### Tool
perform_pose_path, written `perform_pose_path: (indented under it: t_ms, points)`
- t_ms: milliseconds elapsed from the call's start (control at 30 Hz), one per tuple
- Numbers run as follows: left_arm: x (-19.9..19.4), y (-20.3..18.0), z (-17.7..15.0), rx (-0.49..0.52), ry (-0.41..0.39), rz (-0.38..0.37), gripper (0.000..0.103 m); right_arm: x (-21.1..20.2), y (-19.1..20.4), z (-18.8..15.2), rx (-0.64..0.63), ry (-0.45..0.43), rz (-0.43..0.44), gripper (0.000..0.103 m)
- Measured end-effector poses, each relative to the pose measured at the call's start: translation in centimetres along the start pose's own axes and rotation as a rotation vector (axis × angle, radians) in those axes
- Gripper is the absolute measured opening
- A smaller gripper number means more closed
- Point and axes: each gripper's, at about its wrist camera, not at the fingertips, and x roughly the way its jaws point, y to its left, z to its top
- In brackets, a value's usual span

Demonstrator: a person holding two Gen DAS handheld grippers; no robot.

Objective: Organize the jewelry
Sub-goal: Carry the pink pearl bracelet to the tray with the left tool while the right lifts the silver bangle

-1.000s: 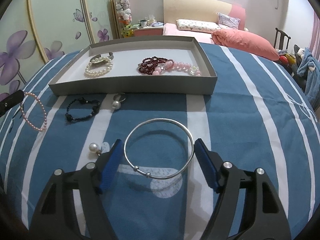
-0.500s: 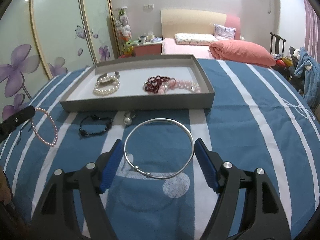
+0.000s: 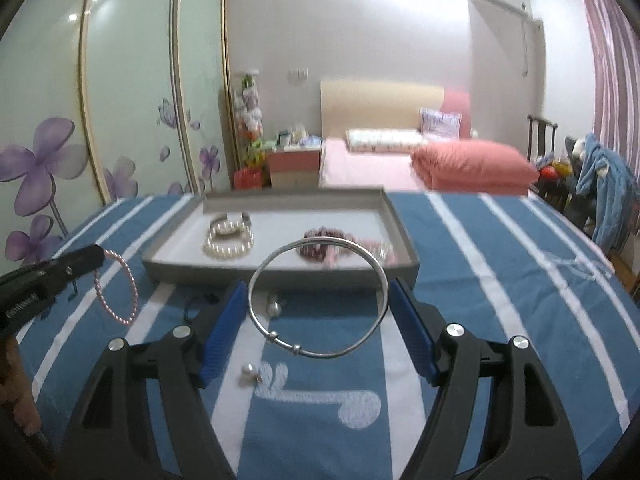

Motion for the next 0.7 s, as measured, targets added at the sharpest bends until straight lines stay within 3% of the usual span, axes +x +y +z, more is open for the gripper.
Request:
perform_pose_path:
  t_ms: [433, 700]
  points:
    - [1.0, -2.0, 2.7, 0.06, -0.103, 0.083, 0.006, -0.4, 1.1, 3.4, -0.032, -0.19, -0.067, 0.071]
    - [3.4, -2.0, 4.8, 0.065, -0.142, 0.117, 0.006, 1.9, 0.6, 5.3, -0.013, -0.229, -0.093, 0.071]
